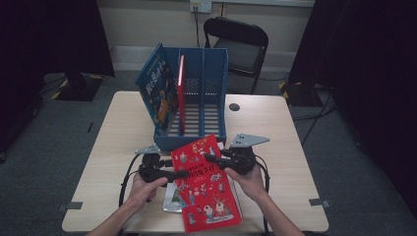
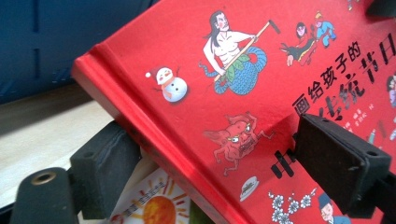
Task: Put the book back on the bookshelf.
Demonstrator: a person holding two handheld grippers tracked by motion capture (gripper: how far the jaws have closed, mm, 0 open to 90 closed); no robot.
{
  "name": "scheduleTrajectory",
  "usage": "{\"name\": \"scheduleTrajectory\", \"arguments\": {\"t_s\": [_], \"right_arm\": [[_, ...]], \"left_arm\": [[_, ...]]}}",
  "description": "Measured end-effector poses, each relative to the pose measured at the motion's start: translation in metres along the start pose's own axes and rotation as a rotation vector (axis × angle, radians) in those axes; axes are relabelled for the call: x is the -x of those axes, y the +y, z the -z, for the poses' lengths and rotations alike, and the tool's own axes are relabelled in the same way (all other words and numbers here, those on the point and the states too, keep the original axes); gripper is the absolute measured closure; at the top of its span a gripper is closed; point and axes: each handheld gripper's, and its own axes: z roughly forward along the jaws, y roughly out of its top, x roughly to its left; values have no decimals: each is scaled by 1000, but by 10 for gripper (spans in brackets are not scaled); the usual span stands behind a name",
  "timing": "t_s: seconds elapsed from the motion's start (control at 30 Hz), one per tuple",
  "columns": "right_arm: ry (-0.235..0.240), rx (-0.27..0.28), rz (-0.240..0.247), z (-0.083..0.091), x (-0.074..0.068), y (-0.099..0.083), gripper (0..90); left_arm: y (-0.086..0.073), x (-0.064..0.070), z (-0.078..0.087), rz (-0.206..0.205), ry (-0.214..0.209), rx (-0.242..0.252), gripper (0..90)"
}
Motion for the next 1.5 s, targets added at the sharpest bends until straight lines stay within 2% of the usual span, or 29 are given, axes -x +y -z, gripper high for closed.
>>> {"name": "scheduleTrajectory", "arguments": {"t_s": [0.13, 0.33, 0.53, 0.67, 0.93, 1.07, 1.27, 1.3, 1.37, 1.4, 1.5], "right_arm": [[3, 4, 12, 2, -2, 2, 726], [18, 35, 17, 12, -3, 9, 742], [24, 40, 29, 21, -6, 17, 745], [21, 47, 22, 27, -5, 18, 741], [17, 65, 45, 39, -9, 27, 742], [3, 94, 69, 48, -12, 34, 744], [-16, 132, 94, 61, -12, 41, 747], [-19, 143, 96, 63, -11, 40, 747], [-19, 159, 91, 66, -8, 36, 745], [-16, 165, 81, 67, -6, 32, 742], [-9, 165, 57, 71, 0, 19, 740]], "left_arm": [[3, 4, 3, -13, 0, 6, 145], [13, 10, 18, -48, 5, 71, 294], [19, 17, 26, -80, 4, 91, 384], [22, 22, 28, -96, 13, 95, 410], [32, 29, 34, -107, -21, 137, 473], [45, 38, 37, -159, -2, 134, 494], [61, 47, 38, -191, 22, 180, 518], [64, 48, 38, -197, 29, 192, 525], [67, 51, 36, -217, 43, 187, 528], [68, 52, 34, -227, 37, 176, 527], [63, 54, 26, -222, 15, 170, 526]]}}
